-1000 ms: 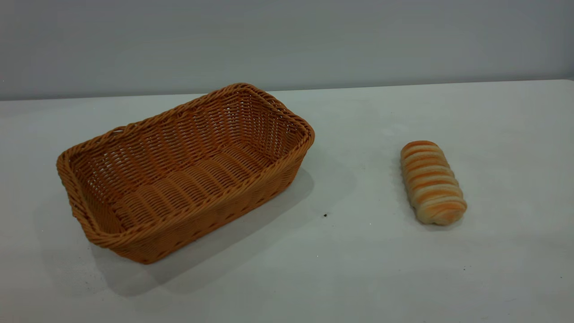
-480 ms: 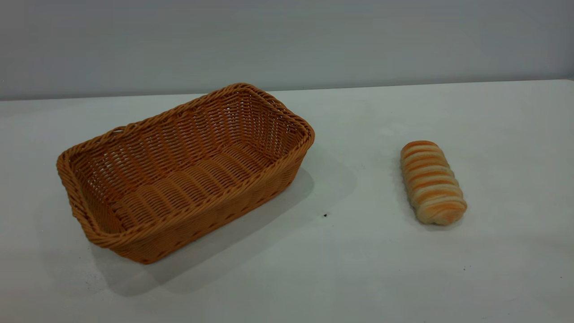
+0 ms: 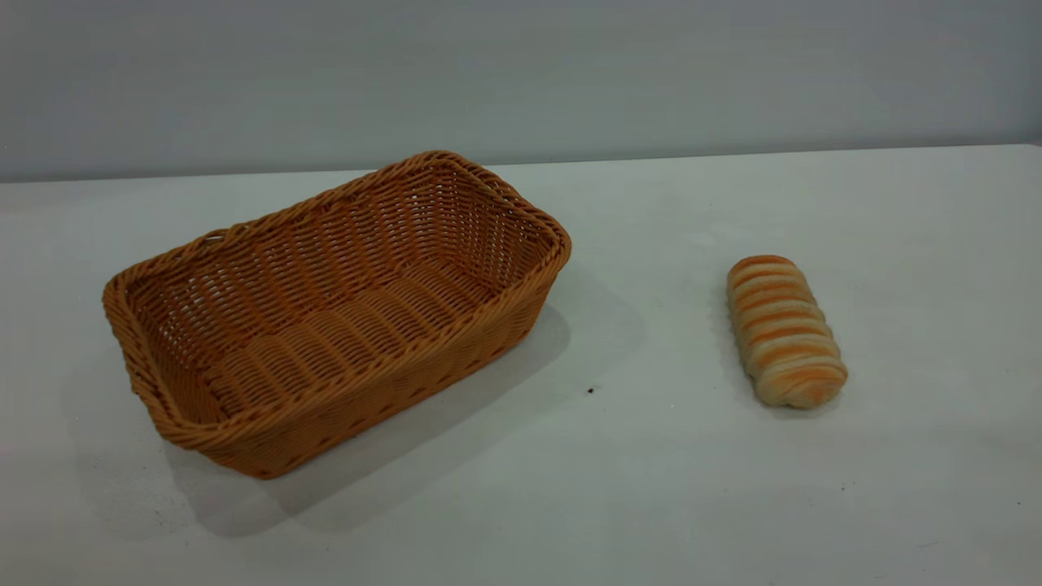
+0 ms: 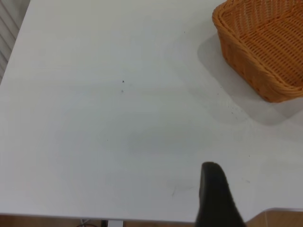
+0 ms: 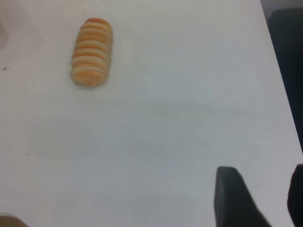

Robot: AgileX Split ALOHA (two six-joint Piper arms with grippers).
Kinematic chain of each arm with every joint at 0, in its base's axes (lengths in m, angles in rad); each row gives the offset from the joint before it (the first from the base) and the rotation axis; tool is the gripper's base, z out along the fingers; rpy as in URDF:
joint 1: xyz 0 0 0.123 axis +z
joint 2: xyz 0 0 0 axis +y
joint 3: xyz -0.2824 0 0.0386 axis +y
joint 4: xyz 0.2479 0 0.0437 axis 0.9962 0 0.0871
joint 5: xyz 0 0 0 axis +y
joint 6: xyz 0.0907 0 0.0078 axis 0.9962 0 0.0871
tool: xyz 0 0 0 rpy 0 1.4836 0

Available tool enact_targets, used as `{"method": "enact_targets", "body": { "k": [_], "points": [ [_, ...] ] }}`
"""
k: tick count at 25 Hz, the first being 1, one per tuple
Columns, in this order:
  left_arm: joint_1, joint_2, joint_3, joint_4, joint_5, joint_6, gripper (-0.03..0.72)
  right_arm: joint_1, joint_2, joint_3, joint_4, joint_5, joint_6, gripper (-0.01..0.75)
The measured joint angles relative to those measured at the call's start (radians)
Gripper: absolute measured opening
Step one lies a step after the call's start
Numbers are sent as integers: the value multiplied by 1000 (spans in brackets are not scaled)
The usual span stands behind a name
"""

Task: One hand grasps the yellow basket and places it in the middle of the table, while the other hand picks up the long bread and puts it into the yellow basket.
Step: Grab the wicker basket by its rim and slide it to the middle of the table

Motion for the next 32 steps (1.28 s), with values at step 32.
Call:
{"method": "enact_targets", "body": {
  "k": [32],
  "points": [
    [0, 637, -29, -162, -354, 38, 499, 0, 312, -28, 329, -353, -296, 391]
  ]
}}
